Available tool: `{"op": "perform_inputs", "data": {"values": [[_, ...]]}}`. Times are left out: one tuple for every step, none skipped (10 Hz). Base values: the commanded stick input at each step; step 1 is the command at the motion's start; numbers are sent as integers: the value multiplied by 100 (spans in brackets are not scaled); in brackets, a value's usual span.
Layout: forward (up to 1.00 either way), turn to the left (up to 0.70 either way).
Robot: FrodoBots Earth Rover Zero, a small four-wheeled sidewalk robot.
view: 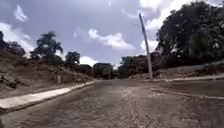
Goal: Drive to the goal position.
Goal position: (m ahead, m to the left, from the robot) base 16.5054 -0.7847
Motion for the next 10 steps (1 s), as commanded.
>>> {"op": "perform_inputs", "data": {"values": [[70,0],[70,0],[70,0],[70,0],[70,0],[70,0],[70,0],[70,0],[70,0],[70,0]]}}
